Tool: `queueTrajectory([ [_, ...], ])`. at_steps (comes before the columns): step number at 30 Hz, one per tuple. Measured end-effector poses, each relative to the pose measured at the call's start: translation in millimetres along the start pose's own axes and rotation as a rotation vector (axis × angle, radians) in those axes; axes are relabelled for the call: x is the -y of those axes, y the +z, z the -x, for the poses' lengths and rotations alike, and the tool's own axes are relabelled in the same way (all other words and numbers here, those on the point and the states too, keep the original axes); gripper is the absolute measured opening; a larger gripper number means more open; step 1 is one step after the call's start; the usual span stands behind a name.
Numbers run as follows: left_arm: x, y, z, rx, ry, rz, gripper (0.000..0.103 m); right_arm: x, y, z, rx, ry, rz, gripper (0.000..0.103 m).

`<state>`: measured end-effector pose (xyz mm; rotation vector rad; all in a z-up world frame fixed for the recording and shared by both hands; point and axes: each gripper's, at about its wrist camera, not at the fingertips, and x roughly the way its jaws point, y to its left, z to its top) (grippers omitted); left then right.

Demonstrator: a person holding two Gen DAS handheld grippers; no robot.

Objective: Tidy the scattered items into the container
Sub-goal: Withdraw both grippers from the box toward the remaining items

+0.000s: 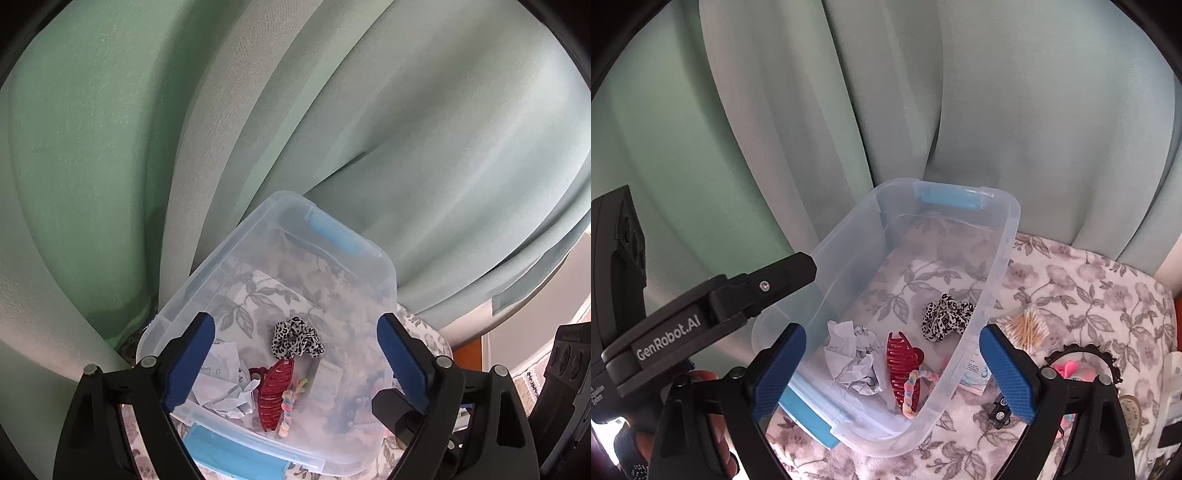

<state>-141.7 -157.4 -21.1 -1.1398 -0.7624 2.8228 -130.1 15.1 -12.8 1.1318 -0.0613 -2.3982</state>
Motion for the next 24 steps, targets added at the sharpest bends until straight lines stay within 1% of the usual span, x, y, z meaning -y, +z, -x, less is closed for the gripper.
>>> queueTrajectory([
  [4, 4.2, -0.5, 2.5, 0.007, 0.028, -0.016, 0.094, 5.6, -3.4, 2.3, 0.001, 0.006, -0.025, 0.099],
  [6, 4.8, -0.3, 3.3, 0.01, 0.03, -0.019, 0.094, 8.2, -5.5, 4.9, 0.004, 0.01, -0.033, 0.099],
  [8, 7.5, -0.3, 7.0, 0.019, 0.038, -0.027, 0.094, 11.4, -8.4, 9.5, 0.01, 0.015, -0.041, 0.103],
  [9, 9.2, -0.5, 8.4, 0.024, 0.042, -0.032, 0.096, 13.3, -9.6, 11.6, 0.015, 0.014, -0.045, 0.103],
  [10, 11.1, -0.8, 9.7, 0.029, 0.041, -0.036, 0.098, 15.5, -11.0, 14.5, 0.021, 0.012, -0.05, 0.103],
  [11, 13.0, -1.2, 11.2, 0.035, 0.037, -0.04, 0.103, 18.1, -12.0, 17.2, 0.028, 0.011, -0.056, 0.103],
  [17, 29.4, -4.4, 21.8, 0.058, 0.019, -0.076, 0.103, 40.0, -19.0, 37.0, 0.069, -0.006, -0.117, 0.103],
  [24, 55.5, -13.3, 31.9, 0.072, -0.001, -0.134, 0.103, 62.2, -28.9, 70.2, 0.138, -0.024, -0.167, 0.103],
])
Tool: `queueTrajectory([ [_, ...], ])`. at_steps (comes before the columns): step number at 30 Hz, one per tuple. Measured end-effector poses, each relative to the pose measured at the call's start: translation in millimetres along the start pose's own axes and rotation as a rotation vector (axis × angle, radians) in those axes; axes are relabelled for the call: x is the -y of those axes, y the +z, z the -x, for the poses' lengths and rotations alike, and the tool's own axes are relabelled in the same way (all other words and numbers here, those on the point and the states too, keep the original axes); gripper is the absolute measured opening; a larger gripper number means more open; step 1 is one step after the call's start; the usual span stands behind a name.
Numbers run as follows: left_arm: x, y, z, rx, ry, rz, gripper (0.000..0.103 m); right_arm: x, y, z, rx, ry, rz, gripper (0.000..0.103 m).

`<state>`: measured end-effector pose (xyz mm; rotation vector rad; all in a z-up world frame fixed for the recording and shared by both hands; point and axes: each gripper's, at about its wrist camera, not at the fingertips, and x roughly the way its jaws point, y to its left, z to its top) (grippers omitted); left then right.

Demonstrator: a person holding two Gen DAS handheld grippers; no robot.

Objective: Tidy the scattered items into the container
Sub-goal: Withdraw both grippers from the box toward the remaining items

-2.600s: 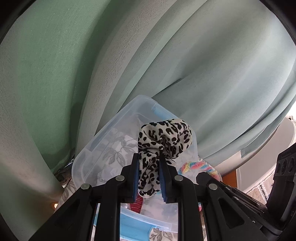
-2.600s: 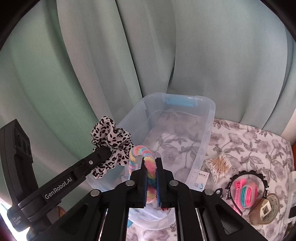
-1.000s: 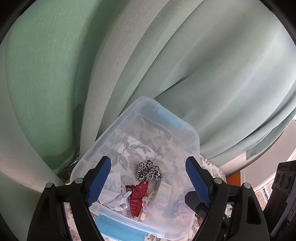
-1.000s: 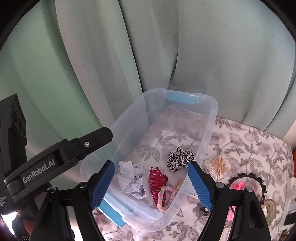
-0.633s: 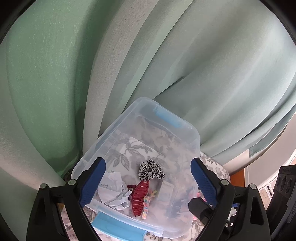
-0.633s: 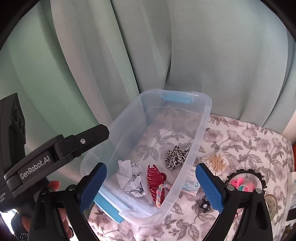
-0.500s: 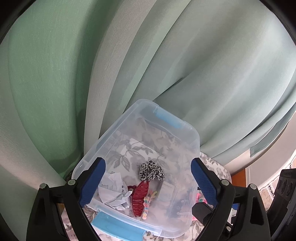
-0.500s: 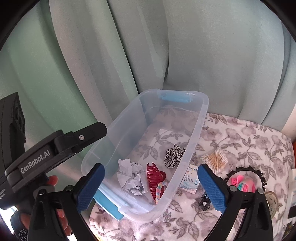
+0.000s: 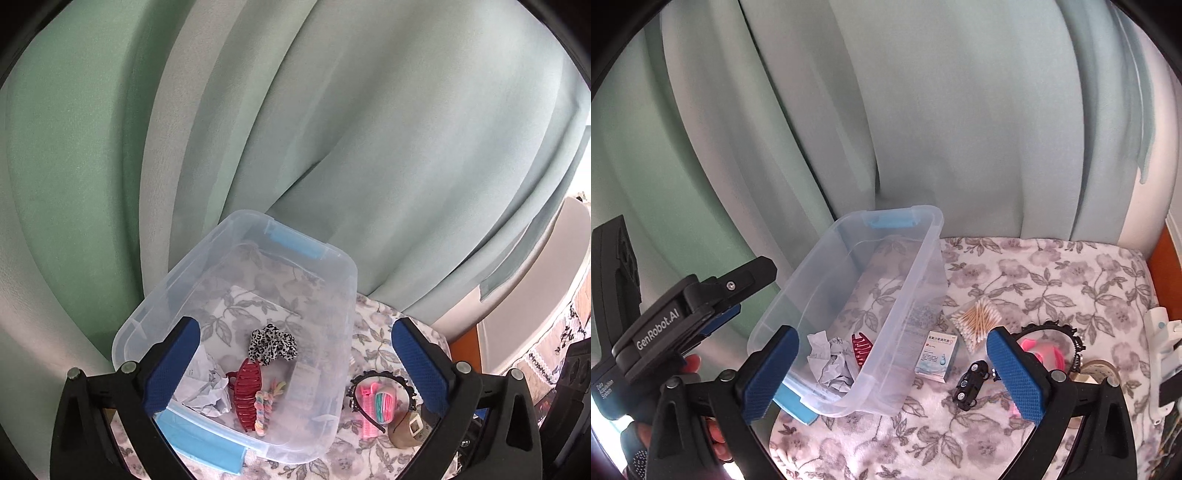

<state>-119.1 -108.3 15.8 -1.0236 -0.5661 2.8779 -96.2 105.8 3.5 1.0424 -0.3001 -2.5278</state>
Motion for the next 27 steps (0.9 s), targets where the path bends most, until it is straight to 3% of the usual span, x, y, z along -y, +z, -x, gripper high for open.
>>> queueTrajectory([
  [9, 39.0, -12.5, 13.9, 0.013, -0.031, -0.089, 0.103, 34.2, -7.9, 43.4, 0.088, -0.03, -0.075, 0.103],
  [27, 101.1, -64.3, 6.8, -0.072, -0.141, -0.24, 0.103, 132.2, -63.2, 90.9, 0.12, -0.139, -0.271, 0.103],
])
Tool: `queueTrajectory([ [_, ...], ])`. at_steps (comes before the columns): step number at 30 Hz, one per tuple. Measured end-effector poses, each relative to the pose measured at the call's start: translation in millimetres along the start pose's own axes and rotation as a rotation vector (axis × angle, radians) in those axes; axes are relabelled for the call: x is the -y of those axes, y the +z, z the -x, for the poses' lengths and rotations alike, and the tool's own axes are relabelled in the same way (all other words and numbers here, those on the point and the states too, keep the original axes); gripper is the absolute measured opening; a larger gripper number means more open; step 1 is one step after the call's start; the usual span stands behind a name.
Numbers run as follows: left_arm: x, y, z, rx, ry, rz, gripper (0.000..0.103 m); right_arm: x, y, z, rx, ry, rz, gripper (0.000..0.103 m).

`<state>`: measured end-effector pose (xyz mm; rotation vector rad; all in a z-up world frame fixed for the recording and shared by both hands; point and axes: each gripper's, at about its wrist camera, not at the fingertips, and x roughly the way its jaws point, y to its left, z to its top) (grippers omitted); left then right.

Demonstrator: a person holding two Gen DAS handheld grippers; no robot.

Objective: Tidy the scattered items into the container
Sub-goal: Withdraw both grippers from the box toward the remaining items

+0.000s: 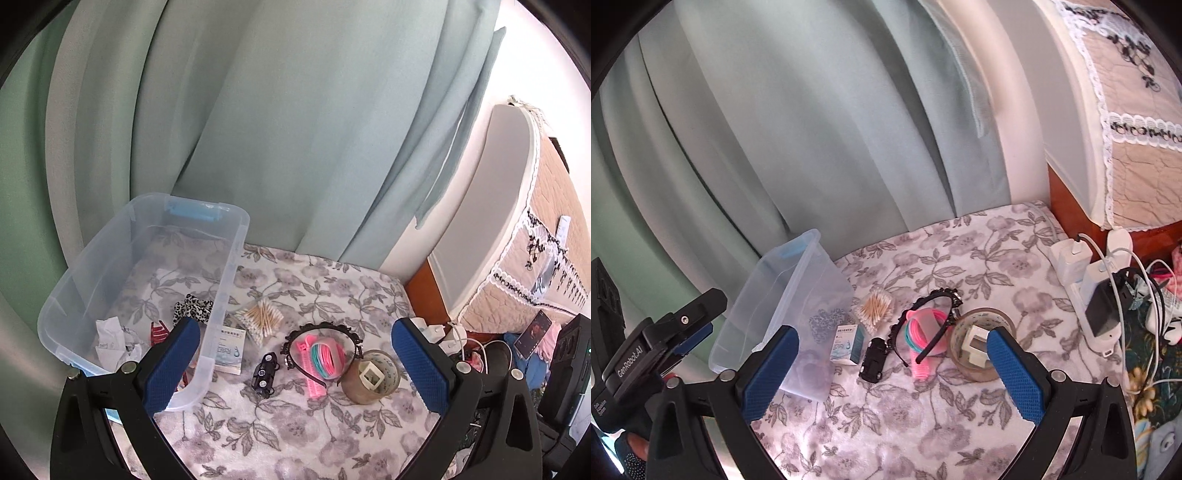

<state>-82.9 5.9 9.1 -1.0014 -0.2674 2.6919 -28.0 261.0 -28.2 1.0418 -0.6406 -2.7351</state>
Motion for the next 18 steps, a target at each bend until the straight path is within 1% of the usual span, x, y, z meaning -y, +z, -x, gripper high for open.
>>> queueTrajectory([
  [3, 5.9, -8.8, -9.3, -0.027, -0.003, -0.019, 0.103, 17.6, -3.2, 1.1, 0.0, -0.026, -0.031, 0.103],
  [6, 10.9, -18.3, -20.0, -0.057, -0.025, -0.04, 0.103, 32.6, -9.5, -2.9, -0.02, -0.06, -0.054, 0.103],
  [13, 20.6, -41.3, -50.9, -0.151, -0.06, -0.066, 0.103, 55.3, -32.0, -27.5, -0.111, -0.106, -0.066, 0.103],
  [18, 19.4, -53.3, -72.3, -0.209, 0.015, -0.108, 0.103, 61.7, -45.1, -48.6, -0.173, -0.119, -0.056, 0.103],
])
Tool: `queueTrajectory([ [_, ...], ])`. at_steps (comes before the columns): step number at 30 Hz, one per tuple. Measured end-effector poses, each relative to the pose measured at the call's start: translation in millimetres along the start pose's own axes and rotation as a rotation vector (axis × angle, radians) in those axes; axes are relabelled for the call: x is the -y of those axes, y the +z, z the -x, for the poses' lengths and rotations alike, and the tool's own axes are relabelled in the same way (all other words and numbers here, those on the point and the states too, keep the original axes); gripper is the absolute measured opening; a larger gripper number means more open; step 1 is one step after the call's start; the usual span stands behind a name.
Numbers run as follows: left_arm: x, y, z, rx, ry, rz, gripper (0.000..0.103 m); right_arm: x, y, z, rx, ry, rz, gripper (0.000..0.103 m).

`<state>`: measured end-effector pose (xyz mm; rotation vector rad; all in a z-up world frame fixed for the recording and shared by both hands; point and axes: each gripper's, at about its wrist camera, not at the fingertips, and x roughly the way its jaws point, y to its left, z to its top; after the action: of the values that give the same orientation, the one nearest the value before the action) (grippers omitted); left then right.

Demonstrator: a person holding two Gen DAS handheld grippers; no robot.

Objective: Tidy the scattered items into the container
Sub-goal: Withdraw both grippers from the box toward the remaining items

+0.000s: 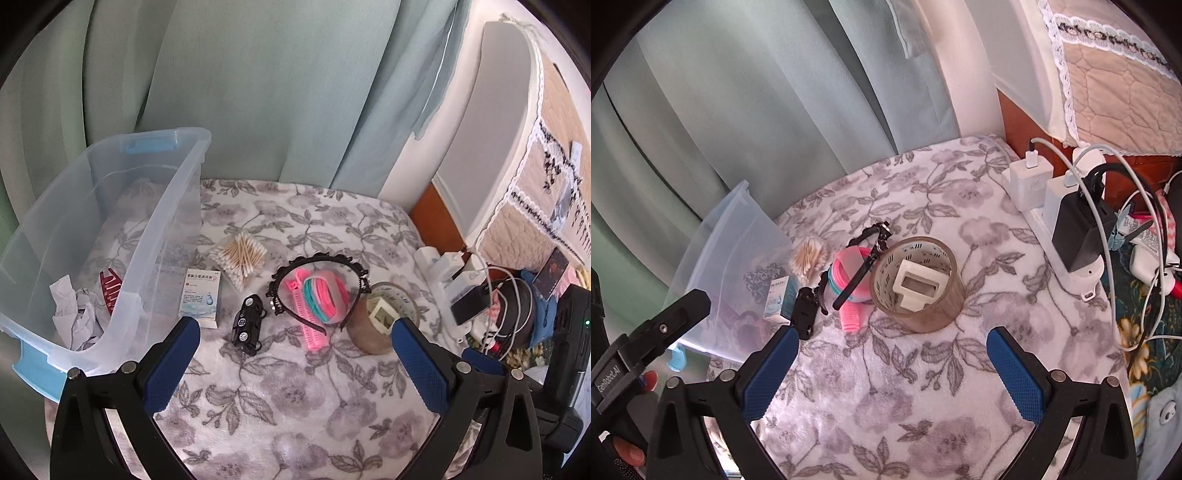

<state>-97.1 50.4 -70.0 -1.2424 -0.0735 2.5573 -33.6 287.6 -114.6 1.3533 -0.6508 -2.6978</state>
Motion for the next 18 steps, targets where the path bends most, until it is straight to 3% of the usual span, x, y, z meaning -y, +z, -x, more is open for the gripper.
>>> queueTrajectory([
  [7, -11.7, -9.5, -36.7, -0.114, 0.013, 0.053, 0.103, 9.6, -8.7, -31.0, -0.076, -0.014, -0.016, 0.103],
  [18, -17.3, -20.3, -72.0, -0.16, 0.051, 0.022, 0.102, 23.0, -14.5, -68.7, -0.131, -0.027, -0.025, 0.103],
])
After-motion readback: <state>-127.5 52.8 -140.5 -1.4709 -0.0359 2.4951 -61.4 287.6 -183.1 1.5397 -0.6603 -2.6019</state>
